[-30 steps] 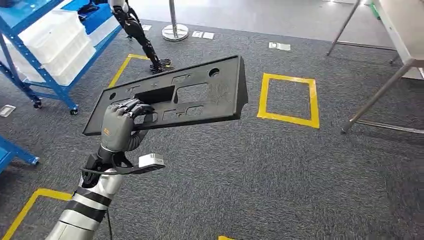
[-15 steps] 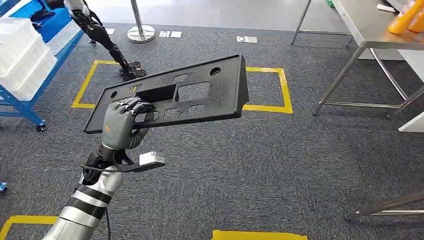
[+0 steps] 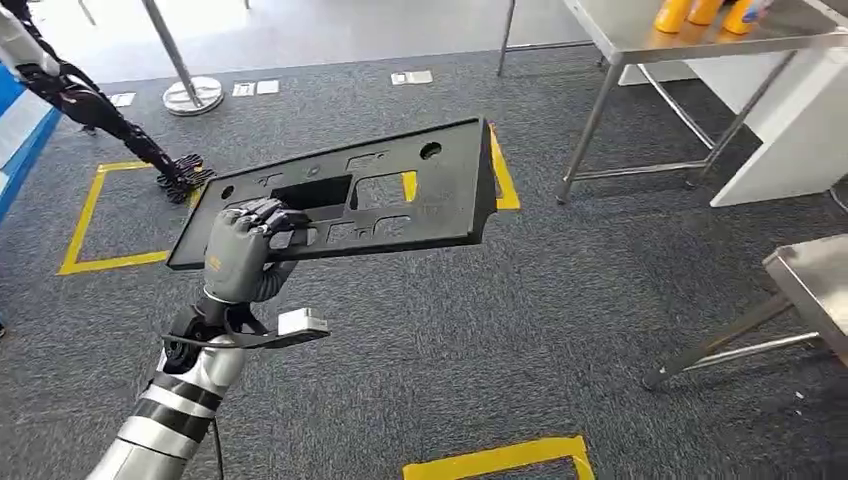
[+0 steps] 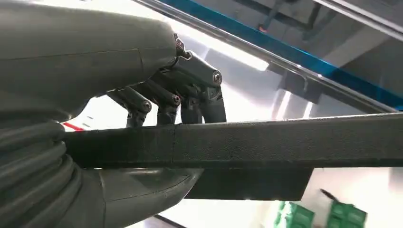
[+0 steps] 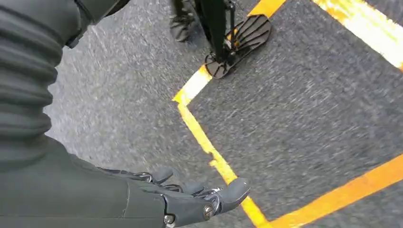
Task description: Take the parts from the cabinet and place them on the table.
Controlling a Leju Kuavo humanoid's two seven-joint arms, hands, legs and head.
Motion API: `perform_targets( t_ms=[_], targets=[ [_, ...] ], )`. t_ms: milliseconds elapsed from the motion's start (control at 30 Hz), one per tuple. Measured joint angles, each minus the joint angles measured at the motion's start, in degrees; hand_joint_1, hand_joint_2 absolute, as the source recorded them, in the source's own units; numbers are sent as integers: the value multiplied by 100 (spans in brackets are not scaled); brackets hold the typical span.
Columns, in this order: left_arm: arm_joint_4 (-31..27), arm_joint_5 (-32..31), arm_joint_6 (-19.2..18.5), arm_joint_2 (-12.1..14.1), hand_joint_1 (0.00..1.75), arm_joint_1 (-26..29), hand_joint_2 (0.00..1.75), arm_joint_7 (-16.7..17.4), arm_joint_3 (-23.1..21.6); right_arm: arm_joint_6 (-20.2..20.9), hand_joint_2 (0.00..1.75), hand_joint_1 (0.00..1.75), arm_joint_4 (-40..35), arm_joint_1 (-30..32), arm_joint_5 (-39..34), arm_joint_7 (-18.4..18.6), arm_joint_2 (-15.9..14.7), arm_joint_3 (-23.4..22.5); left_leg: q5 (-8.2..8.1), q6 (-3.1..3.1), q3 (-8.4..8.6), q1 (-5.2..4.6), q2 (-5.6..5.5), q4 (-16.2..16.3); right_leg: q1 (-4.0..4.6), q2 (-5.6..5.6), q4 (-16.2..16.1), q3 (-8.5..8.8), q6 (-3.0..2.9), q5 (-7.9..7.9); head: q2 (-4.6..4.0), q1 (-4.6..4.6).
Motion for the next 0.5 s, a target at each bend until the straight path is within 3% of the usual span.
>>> perform_targets(
  t_ms=[33, 133, 167, 200, 233, 267, 333, 367, 400, 433, 467, 500],
  targets=[
    [11, 0, 0, 2, 175, -3, 175, 0, 0, 0, 175, 0, 0, -5, 2, 0, -11, -4, -103, -43, 73, 32, -325, -171, 43, 72, 42, -50, 56, -4, -2, -2],
    [13, -9, 0, -2, 175, -1, 175, -2, -4, -2, 175, 0, 0, 25, 4, 0, -13, -20, -79, 88, 44, -63, -153, -172, -28, 246, -21, -136, 182, 71, 0, -4],
    [13, -2, 0, -13, 175, -18, 175, -4, -2, -2, 175, 0, 0, 42, 2, 0, -13, -28, -37, 148, 102, -47, -77, -213, -2, 317, -32, -169, 232, 97, -2, 0],
    [13, -2, 0, -22, 175, -41, 175, 0, -2, -4, 175, 0, 0, 57, 2, 0, -5, -33, 5, 210, 111, -35, -1, -250, -19, 60, 50, -234, 221, 49, -2, -2],
    [11, -7, 2, -28, 175, -39, 175, -4, -2, -4, 175, 0, 0, 52, 2, 0, 4, -33, 16, 259, 112, -61, 48, -260, 21, -270, 270, -343, 199, -77, -2, 24],
    [9, -7, 2, -28, 175, -40, 175, -4, -2, -4, 175, 0, 0, 38, 4, 0, 4, -33, 14, 285, 108, -83, 127, -260, 24, -421, 699, -557, 172, -270, -2, 42],
    [15, -9, 0, -26, 175, -35, 175, -4, 0, -4, 175, 0, 0, 19, 4, 0, 11, -35, 4, 303, 98, -119, 306, -259, 20, -488, 1703, -1049, 150, -616, -2, 46],
    [20, -7, 0, -31, 175, -31, 175, -4, -2, -4, 175, 0, 0, 21, 6, 0, 13, -35, 1, 306, 97, -129, 388, -259, 20, -489, 1926, -1164, 175, -657, -2, 46],
    [28, -7, 0, -31, 175, -32, 175, -4, -2, -4, 175, 0, 0, 25, 9, 2, 13, -35, -5, 309, 98, -135, 457, -259, 20, -491, 1825, -1115, 209, -602, -2, 46],
    [28, -7, 0, -33, 175, -33, 175, -7, -2, -4, 175, 0, 0, 32, 13, 2, 13, -37, -10, 311, 99, -139, 522, -259, 21, -504, 1485, -923, 255, -468, 0, 48],
    [28, -7, 0, -35, 175, -34, 175, -7, -2, -4, 175, 0, 0, 32, 20, 7, 11, -37, -17, 305, 101, -140, 584, -259, 25, -566, 915, -609, 296, -284, 0, 46],
    [28, -7, 2, -35, 175, -37, 175, -7, -2, -4, 175, 0, 0, 29, 22, 9, 9, -39, -28, 291, 110, -144, 641, -258, 39, -750, 304, -251, 309, -124, 0, 48]
  ],
)
